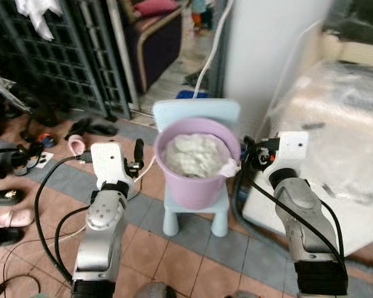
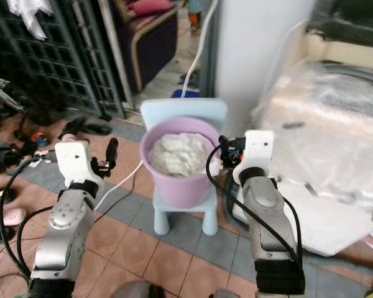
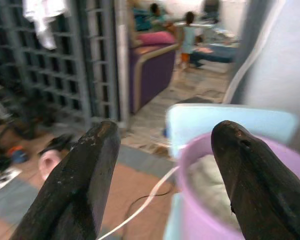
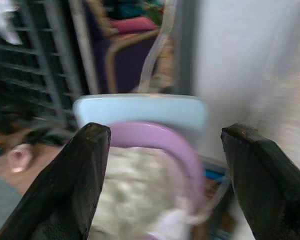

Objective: Clothes washing

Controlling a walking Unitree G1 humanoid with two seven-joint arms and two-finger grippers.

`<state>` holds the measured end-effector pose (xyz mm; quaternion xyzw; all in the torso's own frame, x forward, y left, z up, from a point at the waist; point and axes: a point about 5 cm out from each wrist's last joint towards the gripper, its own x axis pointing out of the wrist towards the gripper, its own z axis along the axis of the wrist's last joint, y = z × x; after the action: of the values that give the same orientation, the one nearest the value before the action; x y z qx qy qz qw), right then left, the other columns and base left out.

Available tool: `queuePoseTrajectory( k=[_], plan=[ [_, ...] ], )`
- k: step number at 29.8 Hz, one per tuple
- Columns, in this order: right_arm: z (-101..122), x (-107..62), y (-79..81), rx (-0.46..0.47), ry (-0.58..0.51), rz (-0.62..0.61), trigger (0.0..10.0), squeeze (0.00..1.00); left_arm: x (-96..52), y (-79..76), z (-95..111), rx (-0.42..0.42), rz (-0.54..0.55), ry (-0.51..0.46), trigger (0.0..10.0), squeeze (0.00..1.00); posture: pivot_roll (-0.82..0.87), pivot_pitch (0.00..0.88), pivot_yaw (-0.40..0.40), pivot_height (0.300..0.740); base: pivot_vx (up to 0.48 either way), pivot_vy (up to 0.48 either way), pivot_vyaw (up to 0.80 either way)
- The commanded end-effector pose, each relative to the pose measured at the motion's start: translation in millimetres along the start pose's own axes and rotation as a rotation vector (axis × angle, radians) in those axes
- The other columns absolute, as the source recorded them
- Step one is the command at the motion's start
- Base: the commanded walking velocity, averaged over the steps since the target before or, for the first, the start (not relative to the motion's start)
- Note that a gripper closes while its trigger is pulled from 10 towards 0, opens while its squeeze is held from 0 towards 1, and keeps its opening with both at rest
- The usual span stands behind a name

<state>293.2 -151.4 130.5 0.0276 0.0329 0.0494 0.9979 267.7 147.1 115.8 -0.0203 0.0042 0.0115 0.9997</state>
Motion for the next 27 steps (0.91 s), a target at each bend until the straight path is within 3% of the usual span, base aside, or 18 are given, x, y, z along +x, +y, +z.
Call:
queuePoseTrajectory(
  k=[1,8,27],
  plan=[
    [4.2,3.2,-0.9,-0.003,-0.01,0.014,10.0,0.0,-0.9,-1.2,4.5,-0.01,-0.005,-0.017,10.0,0.0,-0.02,0.043,0.032,0.74,0.0,0.0,0.8],
    [-3.9,3.7,-0.3,-0.016,0.029,0.048,10.0,0.0,-4.4,-1.8,2.5,-0.02,-0.011,-0.009,10.0,0.0,-0.03,0.051,0.03,0.74,0.036,0.0,0.76],
    [-12.9,6.2,-2.2,-0.064,0.069,0.022,10.0,0.0,-6.6,-4.1,2.2,-0.017,-0.028,0.003,10.0,0.0,-0.02,0.065,0.03,0.74,0.306,0.0,0.0]
  ],
)
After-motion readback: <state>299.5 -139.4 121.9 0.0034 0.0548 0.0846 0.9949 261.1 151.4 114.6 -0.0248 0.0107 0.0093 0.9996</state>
